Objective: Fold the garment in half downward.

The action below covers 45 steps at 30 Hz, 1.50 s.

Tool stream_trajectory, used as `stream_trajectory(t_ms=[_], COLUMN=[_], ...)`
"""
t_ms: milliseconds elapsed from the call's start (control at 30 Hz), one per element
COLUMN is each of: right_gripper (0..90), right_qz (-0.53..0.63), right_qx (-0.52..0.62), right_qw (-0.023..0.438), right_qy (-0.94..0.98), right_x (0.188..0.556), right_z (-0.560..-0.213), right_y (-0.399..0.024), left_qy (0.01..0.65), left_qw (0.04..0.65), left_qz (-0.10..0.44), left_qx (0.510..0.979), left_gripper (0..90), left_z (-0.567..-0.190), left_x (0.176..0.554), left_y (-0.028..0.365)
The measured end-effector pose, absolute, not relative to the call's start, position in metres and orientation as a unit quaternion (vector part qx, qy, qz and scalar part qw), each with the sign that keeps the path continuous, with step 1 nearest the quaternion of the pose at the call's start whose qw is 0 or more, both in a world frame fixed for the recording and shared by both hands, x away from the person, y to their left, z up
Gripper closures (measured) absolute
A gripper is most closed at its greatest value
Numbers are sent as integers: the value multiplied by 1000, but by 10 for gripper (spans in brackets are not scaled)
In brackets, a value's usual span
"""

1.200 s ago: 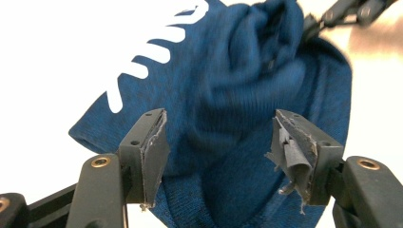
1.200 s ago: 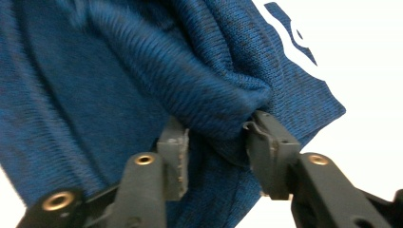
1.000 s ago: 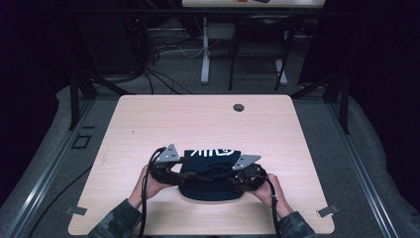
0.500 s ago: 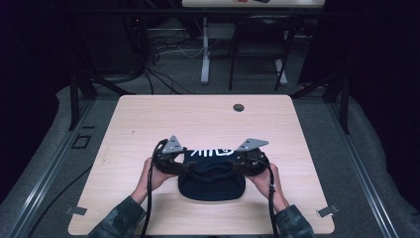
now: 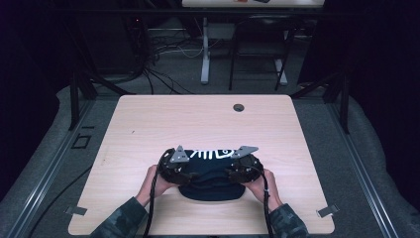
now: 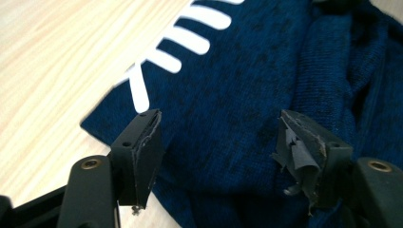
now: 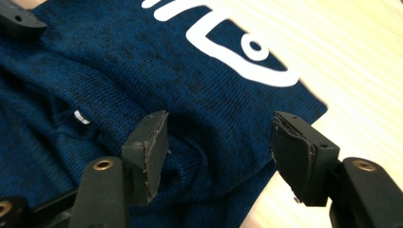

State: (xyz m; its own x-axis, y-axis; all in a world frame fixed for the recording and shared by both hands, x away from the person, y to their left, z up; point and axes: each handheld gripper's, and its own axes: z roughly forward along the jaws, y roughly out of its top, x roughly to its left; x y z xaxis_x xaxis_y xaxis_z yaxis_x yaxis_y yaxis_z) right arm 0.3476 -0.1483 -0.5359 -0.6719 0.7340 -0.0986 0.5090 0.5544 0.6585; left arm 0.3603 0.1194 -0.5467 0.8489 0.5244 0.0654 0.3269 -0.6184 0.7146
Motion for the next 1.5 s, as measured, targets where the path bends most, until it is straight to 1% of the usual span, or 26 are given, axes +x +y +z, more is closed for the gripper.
stream_trajectory(t_ms=[167, 267, 300, 533, 633, 733, 767, 900, 1000, 1100, 1133, 1167, 1200, 1267, 1400, 1500], right_gripper=[359, 355, 357, 341, 331, 322, 317, 308, 284, 236, 236, 203, 203, 149, 121, 97], right_qz=[302, 301, 302, 302, 308, 312, 315, 321, 327, 326, 326, 325, 325, 320, 314, 319], right_qx=[352, 348, 341, 340, 343, 345, 344, 350, 360, 365, 365, 368, 368, 371, 367, 365], right_qw=[181, 173, 161, 156, 146, 150, 152, 151, 138, 141, 141, 142, 142, 145, 146, 151], right_qy=[867, 871, 876, 877, 875, 873, 871, 867, 863, 861, 861, 859, 859, 860, 863, 861], right_x=[340, 337, 336, 335, 334, 333, 332, 330, 329, 330, 330, 331, 331, 331, 330, 328], right_z=[-539, -543, -547, -556, -560, -562, -564, -567, -568, -569, -569, -569, -569, -569, -563, -557], right_y=[-149, -149, -150, -153, -156, -157, -158, -159, -160, -160, -160, -160, -160, -159, -158, -159], left_qy=[237, 237, 239, 242, 246, 254, 255, 248, 253, 258, 258, 257, 257, 253, 257, 269], left_qw=[357, 353, 353, 349, 350, 353, 354, 363, 367, 367, 367, 367, 368, 366, 369, 369], left_qz=[130, 126, 126, 134, 135, 124, 122, 119, 111, 112, 112, 115, 120, 131, 140, 138], left_qx=[894, 896, 896, 895, 894, 892, 892, 890, 888, 887, 887, 887, 886, 886, 882, 879], left_gripper=[314, 312, 305, 283, 246, 231, 213, 212, 187, 160, 156, 156, 156, 155, 149, 93], left_z=[-554, -558, -559, -565, -568, -571, -572, -574, -576, -577, -577, -577, -577, -575, -571, -565], left_x=[356, 354, 354, 352, 351, 354, 355, 357, 360, 361, 361, 360, 359, 357, 355, 352], left_y=[120, 120, 121, 121, 122, 125, 126, 129, 131, 131, 131, 131, 130, 129, 129, 132])
